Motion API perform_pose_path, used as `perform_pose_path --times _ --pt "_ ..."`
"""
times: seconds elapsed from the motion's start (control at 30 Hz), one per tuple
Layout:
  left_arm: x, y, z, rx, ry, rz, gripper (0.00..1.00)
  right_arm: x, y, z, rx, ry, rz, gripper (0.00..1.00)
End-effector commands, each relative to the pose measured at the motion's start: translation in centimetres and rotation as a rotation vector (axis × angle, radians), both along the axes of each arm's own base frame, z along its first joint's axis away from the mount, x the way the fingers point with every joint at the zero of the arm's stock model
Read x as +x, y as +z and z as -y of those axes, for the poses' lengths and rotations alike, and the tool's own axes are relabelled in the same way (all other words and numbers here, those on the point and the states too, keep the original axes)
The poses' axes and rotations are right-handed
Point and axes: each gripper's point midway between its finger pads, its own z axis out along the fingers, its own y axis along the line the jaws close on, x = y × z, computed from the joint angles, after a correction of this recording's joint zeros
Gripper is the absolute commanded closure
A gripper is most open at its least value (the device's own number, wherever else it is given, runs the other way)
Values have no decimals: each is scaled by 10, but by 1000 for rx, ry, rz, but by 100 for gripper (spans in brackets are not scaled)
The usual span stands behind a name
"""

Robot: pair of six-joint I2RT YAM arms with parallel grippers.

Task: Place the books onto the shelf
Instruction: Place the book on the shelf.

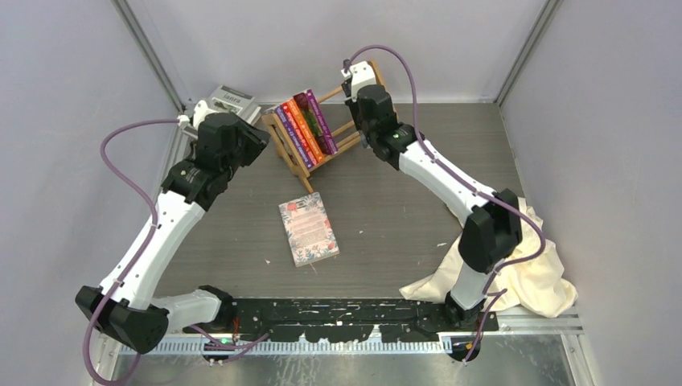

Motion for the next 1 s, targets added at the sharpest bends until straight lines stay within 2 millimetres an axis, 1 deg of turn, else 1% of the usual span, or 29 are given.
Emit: perform_pose_path --times 0.0,0.13,0.2,0.23,0.37,0.43,0.6,0.97 --pt "3 11 -4 -55 2 61 64 33 101 -28 176 122 298 99" --pt "1 -1 -11 -44 17 40 64 60 100 -37 203 149 317 99" --pt "-2 -4 -17 -35 25 36 64 70 100 -43 217 163 327 99" --pt "-3 -5 -19 -31 31 33 64 75 96 -46 219 169 324 99" --pt "-6 -9 -27 -20 46 21 64 86 95 -57 245 192 325 99" --pt "-5 -11 -28 -17 48 18 64 89 91 -61 256 201 320 99" --pt "-2 -14 -29 -17 51 19 64 91 73 -70 281 229 302 99" --pt "3 -34 -27 -26 58 17 65 85 39 -79 308 284 291 99"
